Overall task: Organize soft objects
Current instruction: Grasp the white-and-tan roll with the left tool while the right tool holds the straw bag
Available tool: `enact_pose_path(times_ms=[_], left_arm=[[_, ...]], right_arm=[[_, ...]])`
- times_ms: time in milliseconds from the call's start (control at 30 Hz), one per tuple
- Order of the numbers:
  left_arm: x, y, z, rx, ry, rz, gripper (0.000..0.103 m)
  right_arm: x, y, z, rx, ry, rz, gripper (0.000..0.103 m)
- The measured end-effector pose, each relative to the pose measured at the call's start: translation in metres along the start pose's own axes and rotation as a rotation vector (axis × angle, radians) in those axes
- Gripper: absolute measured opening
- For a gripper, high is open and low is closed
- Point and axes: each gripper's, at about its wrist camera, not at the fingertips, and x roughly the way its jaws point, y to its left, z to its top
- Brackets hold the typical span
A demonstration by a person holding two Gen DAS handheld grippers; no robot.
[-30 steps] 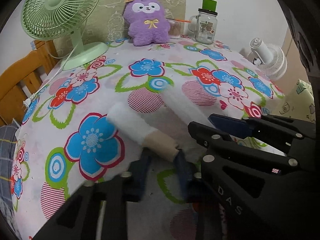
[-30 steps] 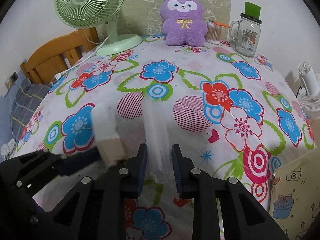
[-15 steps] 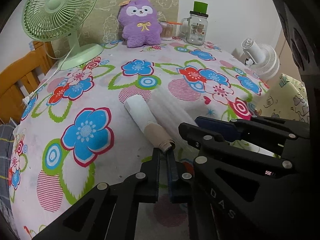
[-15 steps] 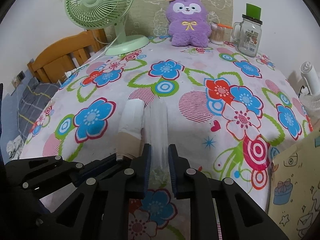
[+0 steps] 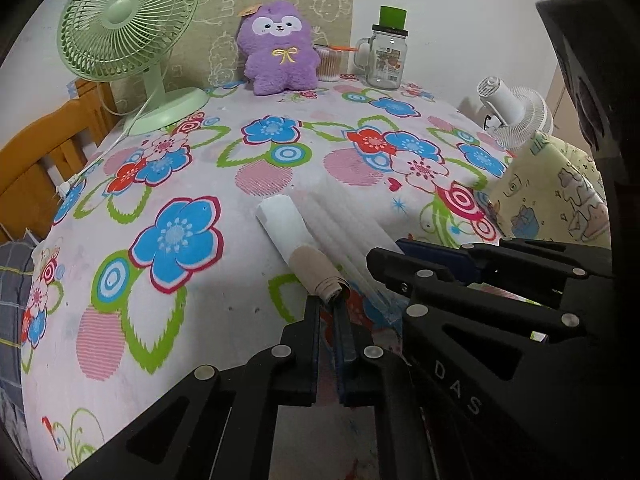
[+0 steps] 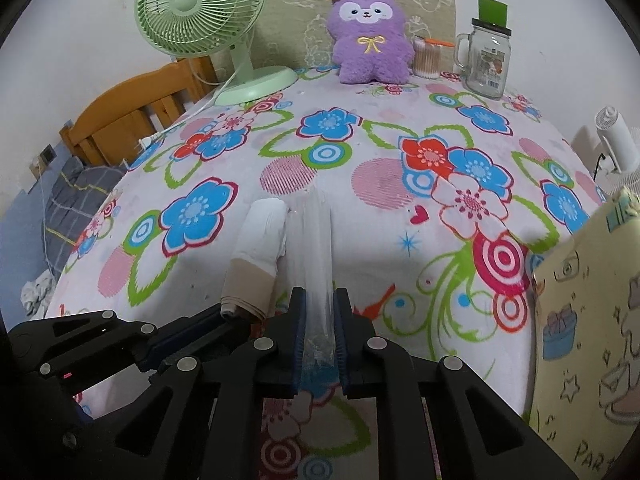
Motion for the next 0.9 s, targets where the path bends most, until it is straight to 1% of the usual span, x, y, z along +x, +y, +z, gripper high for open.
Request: enact_pose_path(times_ms=[400, 467, 500, 533, 600, 633, 700, 900], left_arm=[[-0.027, -0.021, -0.018, 0.000, -0.028, 0.016, 0.002], [-0.030, -0.022, -0.023, -0.009, -0.021, 0.025, 0.008], [-0.030, -0.021, -0.024, -0.022, -0.012, 0.032, 0.024], [-0.030, -0.020, -0.027, -0.033, -0.001, 0.037, 0.037], [-0.032, -0.019, -0.030, -0.048, -0.003, 0.050, 0.039], [-0.033, -0.020, -0.032, -0.047, -0.003, 0.057, 0.044], [-0.035, -0.021, -0.032, -0.047, -0.006, 0.058, 0.048], [-0.026, -0.023, -0.023, -0.041, -0.012, 0.070, 0.048]], right_arm=[[-0.036, -0.001, -0.024, 0.000, -0.027, -0.003, 0.016], [-0.040, -0.001, -0.029, -0.007, -0.024, -0.006, 0.016], [-0.041, 0.000, -0.032, -0.010, -0.020, -0.005, 0.016], [-0.041, -0.001, -0.034, -0.009, -0.018, -0.005, 0.016], [-0.044, -0.002, -0.038, -0.006, -0.014, -0.003, 0.016], [-0.045, -0.003, -0.039, -0.007, -0.017, -0.004, 0.016], [-0.048, -0.005, -0.040, -0.005, -0.021, -0.004, 0.016], [-0.046, -0.011, -0.034, 0.010, -0.032, -0.007, 0.016]])
